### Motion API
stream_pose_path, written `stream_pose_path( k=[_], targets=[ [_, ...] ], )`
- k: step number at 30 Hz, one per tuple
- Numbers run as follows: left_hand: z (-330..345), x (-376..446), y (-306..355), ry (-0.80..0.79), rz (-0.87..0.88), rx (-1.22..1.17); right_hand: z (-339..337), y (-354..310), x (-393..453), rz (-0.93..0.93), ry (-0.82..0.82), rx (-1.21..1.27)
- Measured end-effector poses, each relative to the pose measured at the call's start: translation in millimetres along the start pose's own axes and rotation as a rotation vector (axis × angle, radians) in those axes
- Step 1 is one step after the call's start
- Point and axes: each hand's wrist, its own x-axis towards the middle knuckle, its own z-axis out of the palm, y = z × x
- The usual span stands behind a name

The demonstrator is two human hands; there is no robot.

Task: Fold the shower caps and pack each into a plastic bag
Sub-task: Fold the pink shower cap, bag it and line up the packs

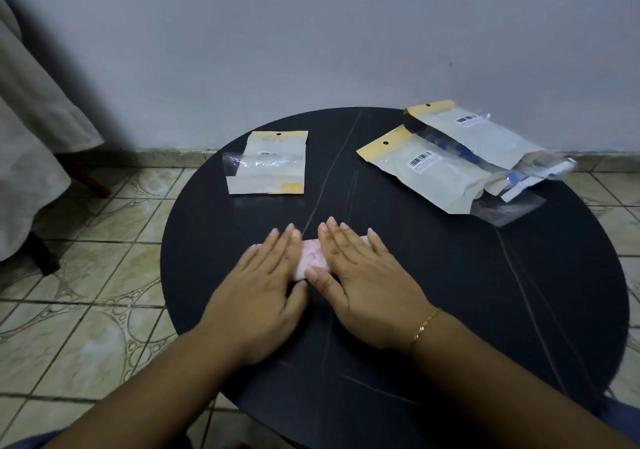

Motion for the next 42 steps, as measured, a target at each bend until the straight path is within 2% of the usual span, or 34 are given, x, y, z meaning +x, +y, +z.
stream_pose_path(
  k=[5, 9, 12, 15, 18, 20, 26, 42],
  targets=[
    [-10.5, -15.9, -17.8, -0.058, -0.080, 0.056, -1.9, 0.1, 2.2, 0.021, -0.043, -0.023],
    [-15.5, -11.0, -11.7, 0.014, -0.132, -0.029, -1.7, -0.1, 1.7, 0.030, -0.021, -0.013],
    [-23.9, -6.8, -7.8, 0.065, -0.157, -0.041, -5.4, -1.1, -0.5, 0.038, 0.024, 0.091],
    [-25.7, -6.7, 0.3, 0.134, -0.064, 0.061, -6.6, -4.0, -3.2, 0.014, 0.088, 0.088],
    [-18.8, -8.1, 8.8, 0.054, 0.099, 0.004, -4.7, -6.3, -4.8, 0.005, 0.087, 0.014],
    [-12.6, -7.7, 9.8, -0.014, 0.133, -0.055, -4.8, -7.1, -5.5, 0.002, 0.090, -0.030],
    [-8.9, -4.2, 5.9, -0.075, 0.136, -0.124, 0.4, -7.0, -6.4, -0.011, 0.077, -0.112],
    [-12.0, -20.3, -14.2, -0.063, 0.038, -0.025, -7.9, 10.9, -24.2, 0.076, 0.022, -0.118]
  ],
)
